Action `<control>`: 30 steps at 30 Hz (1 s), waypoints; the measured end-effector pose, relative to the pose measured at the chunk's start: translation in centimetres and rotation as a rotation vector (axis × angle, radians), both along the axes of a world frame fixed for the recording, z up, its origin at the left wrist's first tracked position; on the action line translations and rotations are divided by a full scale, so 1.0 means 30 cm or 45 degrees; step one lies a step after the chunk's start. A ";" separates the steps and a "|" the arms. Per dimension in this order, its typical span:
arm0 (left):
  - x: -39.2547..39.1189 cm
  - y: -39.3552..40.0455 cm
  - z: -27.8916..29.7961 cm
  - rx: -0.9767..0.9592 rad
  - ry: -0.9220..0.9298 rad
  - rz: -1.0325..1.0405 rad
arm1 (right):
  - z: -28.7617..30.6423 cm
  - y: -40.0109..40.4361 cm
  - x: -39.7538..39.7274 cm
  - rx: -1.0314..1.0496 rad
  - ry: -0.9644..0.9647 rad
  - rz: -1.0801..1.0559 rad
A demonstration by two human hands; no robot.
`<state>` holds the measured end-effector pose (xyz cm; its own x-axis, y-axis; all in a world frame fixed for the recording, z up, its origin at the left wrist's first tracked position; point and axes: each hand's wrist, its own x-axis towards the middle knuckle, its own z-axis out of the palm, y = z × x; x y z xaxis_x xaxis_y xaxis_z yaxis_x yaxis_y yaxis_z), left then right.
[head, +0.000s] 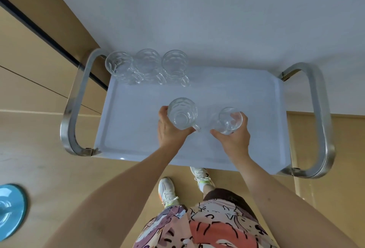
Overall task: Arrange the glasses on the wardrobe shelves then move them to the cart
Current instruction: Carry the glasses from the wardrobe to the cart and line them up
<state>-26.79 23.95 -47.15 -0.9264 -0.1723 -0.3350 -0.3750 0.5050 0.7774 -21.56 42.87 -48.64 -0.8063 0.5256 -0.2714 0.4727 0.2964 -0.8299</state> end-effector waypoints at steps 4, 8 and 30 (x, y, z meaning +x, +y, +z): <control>-0.017 -0.053 0.018 -0.111 0.029 -0.164 | 0.003 -0.005 0.010 -0.004 0.003 -0.017; -0.104 -0.066 0.083 -0.480 0.116 -0.668 | 0.008 -0.007 0.015 -0.017 0.016 -0.018; -0.416 0.328 0.208 -0.864 0.278 -1.075 | 0.026 0.133 -0.016 -0.008 0.069 -0.322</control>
